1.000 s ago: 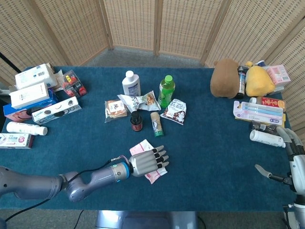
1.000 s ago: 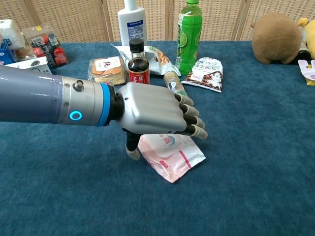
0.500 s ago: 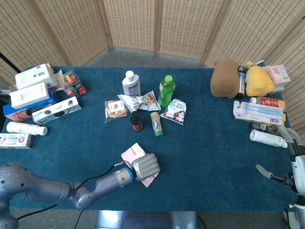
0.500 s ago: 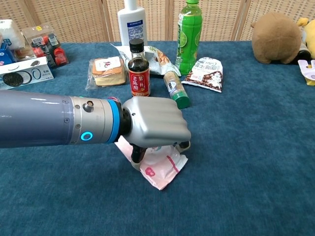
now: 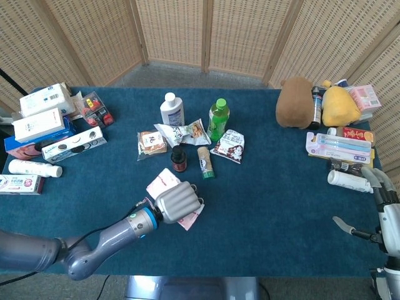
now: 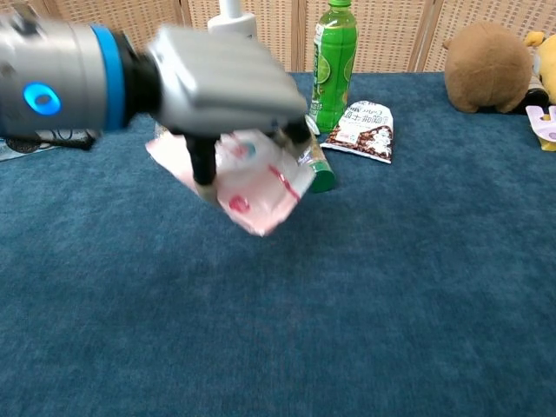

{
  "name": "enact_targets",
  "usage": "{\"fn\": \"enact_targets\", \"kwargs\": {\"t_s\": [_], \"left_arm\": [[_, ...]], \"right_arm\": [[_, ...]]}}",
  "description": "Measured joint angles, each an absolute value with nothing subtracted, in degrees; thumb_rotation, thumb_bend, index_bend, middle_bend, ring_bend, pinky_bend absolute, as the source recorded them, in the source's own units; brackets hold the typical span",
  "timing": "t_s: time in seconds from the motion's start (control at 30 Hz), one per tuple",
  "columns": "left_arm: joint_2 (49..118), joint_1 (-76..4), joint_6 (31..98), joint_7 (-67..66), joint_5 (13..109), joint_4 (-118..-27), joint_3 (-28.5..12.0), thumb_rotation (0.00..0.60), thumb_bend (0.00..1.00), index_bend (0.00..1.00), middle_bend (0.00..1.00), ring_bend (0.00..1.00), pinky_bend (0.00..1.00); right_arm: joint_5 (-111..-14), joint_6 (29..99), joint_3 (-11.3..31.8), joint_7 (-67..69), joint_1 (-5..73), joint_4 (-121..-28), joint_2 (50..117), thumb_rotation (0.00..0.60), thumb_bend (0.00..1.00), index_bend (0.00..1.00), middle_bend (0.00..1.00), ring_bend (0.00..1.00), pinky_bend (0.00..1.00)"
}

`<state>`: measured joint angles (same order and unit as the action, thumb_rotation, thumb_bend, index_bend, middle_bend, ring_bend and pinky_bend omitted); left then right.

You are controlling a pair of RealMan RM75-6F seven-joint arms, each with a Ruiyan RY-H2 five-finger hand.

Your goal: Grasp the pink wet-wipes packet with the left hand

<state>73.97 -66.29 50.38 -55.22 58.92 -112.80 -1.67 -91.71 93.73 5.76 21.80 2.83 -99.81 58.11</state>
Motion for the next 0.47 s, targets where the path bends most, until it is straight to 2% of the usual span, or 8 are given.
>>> {"fn": "enact_targets", "kwargs": {"t_s": [0.27,0.47], "left_arm": [[64.8,-65.47,53.86,-52.3,60.44,-119.37,-4.57,0.6,0.0,0.92,0.92,1.0,0.97],[60.94,-65.3,55.39,-51.13,60.12,-121.59,-6.59,0.6,0.0,0.92,0.92,1.0,0.96]], "right_arm": [[-92.09,93.74,5.54,20.51,2.78,-100.23,58.3,0.6,0.0,0.0,0.0,0.0,0.0],[-92.06,93.68,5.55,20.51,2.82,-100.19,58.4,0.6,0.0,0.0,0.0,0.0,0.0]]}}
